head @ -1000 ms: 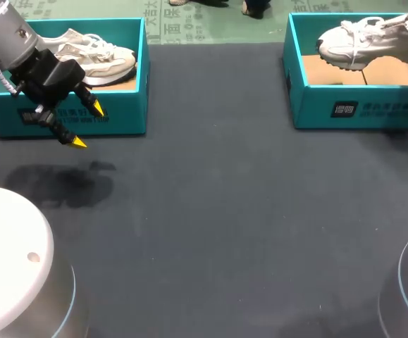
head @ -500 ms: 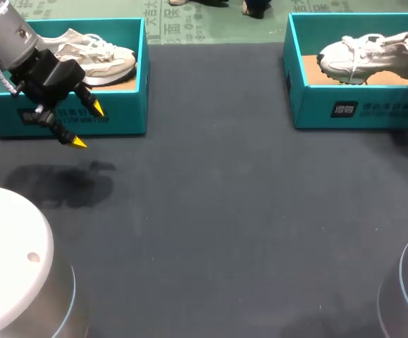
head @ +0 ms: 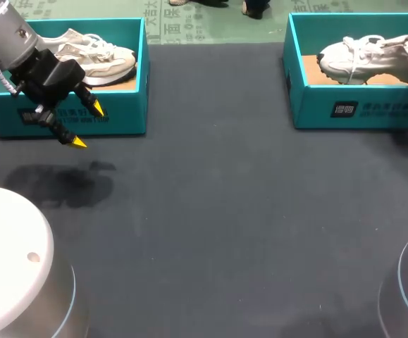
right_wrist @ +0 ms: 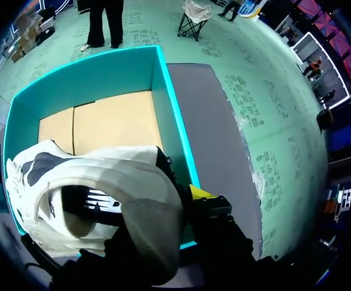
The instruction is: Take the shoe out of the shoebox, open the shoe tongue, remove and reinsert the insole, then place the shoe into the shoebox
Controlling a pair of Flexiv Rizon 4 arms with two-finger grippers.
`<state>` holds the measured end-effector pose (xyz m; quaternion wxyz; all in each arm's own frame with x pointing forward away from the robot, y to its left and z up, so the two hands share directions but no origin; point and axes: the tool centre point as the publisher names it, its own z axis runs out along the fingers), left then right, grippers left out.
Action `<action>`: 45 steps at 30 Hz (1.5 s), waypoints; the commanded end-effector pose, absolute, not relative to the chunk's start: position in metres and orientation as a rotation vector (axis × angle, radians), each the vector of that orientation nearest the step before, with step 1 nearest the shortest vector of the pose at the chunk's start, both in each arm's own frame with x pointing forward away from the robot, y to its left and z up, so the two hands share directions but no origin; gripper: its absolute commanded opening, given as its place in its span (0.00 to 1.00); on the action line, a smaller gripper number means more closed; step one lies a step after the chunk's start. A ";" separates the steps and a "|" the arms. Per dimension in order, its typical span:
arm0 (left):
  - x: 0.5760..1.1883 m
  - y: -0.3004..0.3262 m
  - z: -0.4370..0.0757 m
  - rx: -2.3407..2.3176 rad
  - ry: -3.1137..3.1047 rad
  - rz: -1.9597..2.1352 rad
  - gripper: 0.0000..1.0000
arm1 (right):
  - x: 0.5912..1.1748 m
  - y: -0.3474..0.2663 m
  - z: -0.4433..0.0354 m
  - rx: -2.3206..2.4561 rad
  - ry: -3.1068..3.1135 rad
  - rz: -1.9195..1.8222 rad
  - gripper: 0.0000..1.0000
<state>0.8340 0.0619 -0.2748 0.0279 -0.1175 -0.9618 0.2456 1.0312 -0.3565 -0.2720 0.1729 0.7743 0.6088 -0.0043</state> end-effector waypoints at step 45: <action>0.834 0.062 -0.275 -0.363 -2.970 0.754 1.00 | 1.032 -0.338 -0.359 2.300 1.928 -0.115 0.00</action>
